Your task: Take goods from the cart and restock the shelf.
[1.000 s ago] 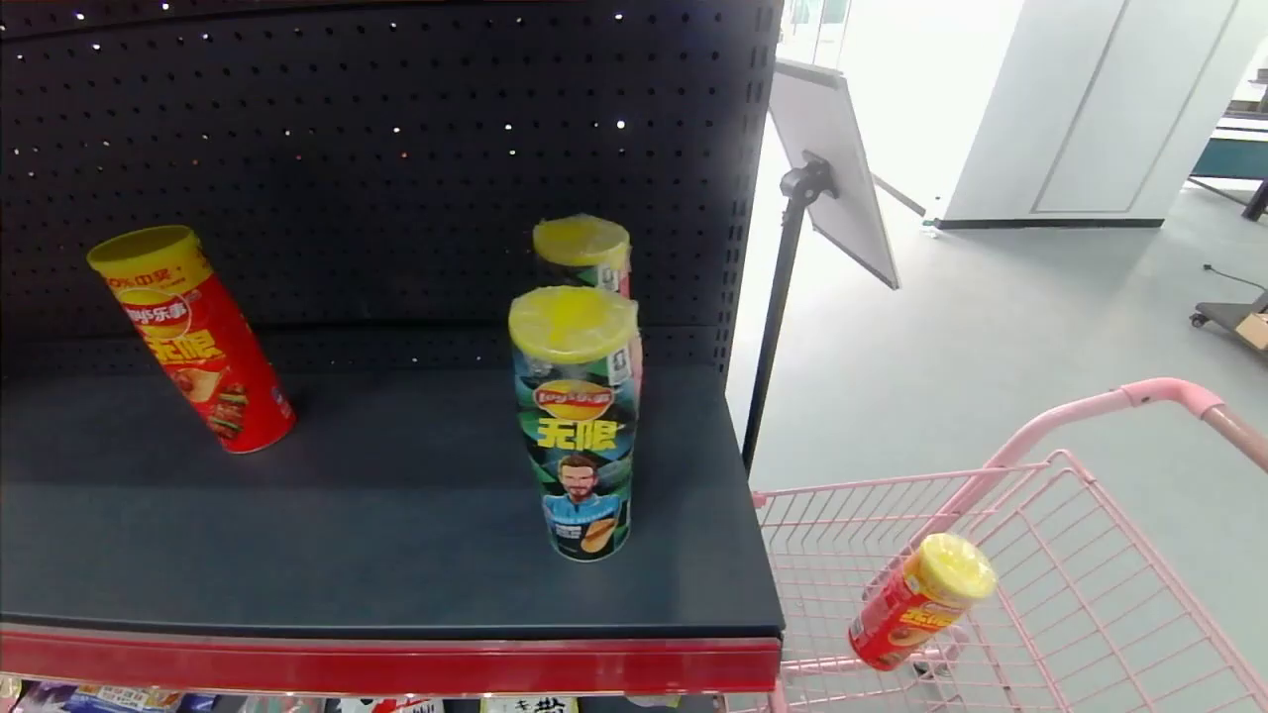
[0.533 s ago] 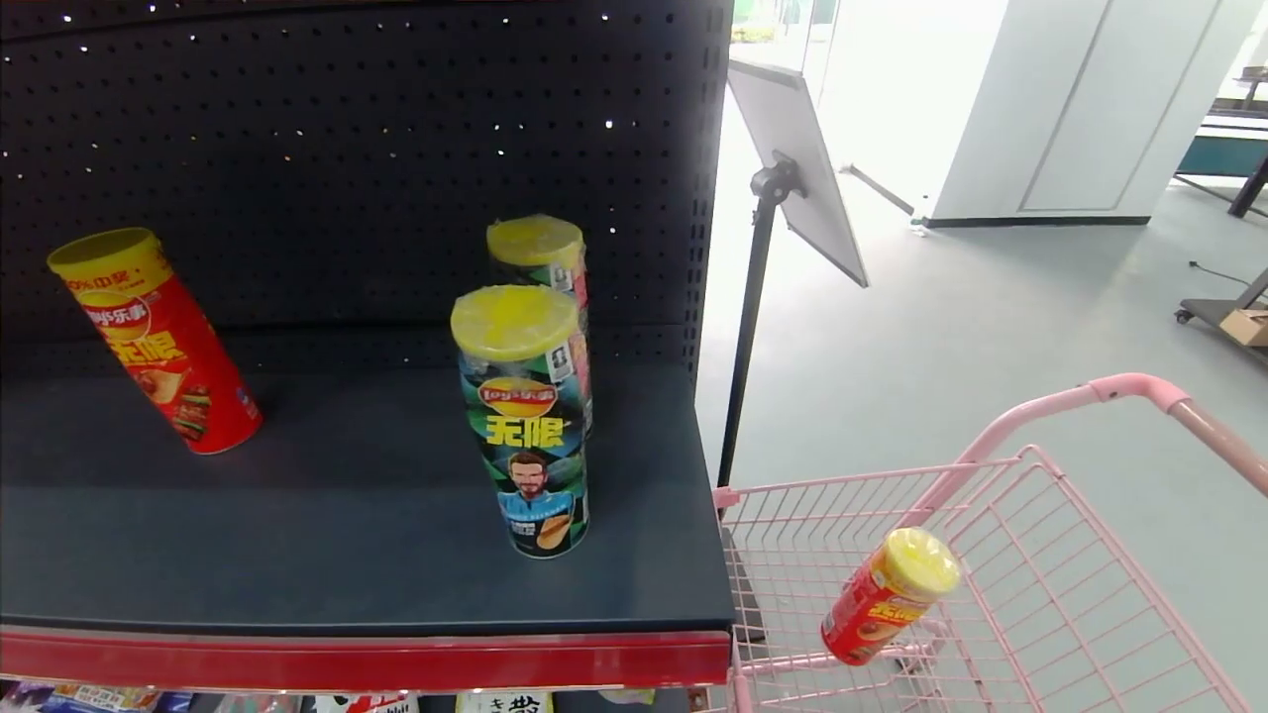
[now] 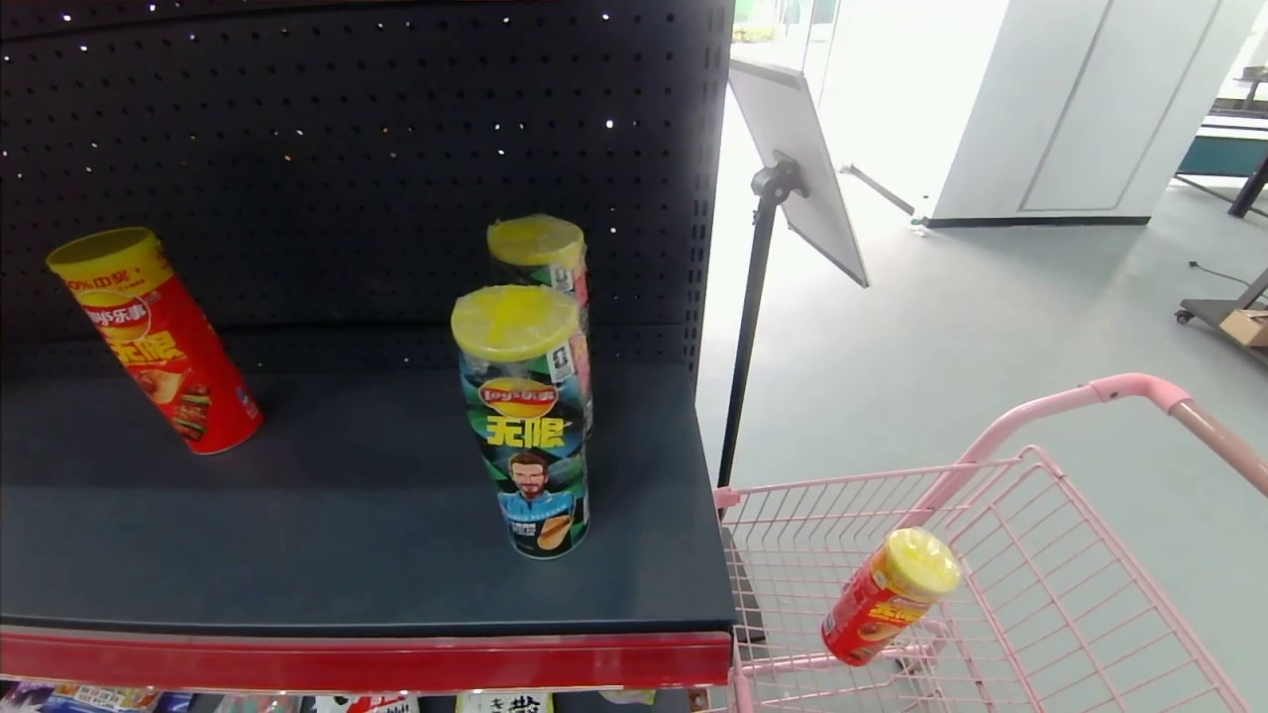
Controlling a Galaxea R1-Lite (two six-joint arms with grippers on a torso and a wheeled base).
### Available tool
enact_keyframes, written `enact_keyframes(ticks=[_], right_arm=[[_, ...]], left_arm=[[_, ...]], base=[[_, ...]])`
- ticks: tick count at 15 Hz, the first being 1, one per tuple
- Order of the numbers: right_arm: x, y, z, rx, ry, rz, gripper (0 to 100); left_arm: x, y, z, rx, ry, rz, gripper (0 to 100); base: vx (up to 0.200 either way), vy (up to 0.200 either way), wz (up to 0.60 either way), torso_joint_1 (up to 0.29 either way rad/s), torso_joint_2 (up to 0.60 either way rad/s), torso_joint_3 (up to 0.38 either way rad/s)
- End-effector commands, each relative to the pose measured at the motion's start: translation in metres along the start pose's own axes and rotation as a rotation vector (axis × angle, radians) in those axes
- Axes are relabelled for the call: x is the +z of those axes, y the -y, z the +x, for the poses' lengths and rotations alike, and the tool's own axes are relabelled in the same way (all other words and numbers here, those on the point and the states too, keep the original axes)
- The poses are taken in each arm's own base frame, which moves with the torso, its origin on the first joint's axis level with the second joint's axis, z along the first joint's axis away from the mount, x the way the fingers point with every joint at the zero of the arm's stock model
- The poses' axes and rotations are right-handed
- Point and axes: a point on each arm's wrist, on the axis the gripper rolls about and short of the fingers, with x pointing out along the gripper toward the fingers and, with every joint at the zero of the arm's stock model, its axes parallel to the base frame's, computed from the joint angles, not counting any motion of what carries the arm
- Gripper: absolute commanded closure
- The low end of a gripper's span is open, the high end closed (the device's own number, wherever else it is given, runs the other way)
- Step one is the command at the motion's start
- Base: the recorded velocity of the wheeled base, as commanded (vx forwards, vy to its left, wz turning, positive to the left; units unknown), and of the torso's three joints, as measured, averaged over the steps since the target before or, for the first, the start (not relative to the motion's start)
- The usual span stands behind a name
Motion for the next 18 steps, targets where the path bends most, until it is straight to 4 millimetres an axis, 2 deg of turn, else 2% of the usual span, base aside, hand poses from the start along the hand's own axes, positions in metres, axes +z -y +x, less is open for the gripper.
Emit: enact_keyframes(ticks=[1, 10, 18], right_arm=[[0.0002, 0.0000, 0.0001, 0.001, 0.000, 0.000, 0], [0.0001, 0.0000, 0.0000, 0.001, 0.002, 0.001, 0], [0.0000, 0.0000, 0.0000, 0.001, 0.000, 0.001, 0]], left_arm=[[0.0000, 0.0000, 0.0001, 0.000, -0.001, 0.000, 0], [0.0000, 0.0000, 0.0001, 0.000, -0.001, 0.000, 0], [0.0000, 0.0000, 0.0001, 0.000, -0.001, 0.000, 0]], base=[[0.000, 0.000, 0.00, 0.000, 0.00, 0.000], [0.000, 0.000, 0.00, -0.009, 0.02, 0.012], [0.000, 0.000, 0.00, -0.163, 0.39, 0.221]])
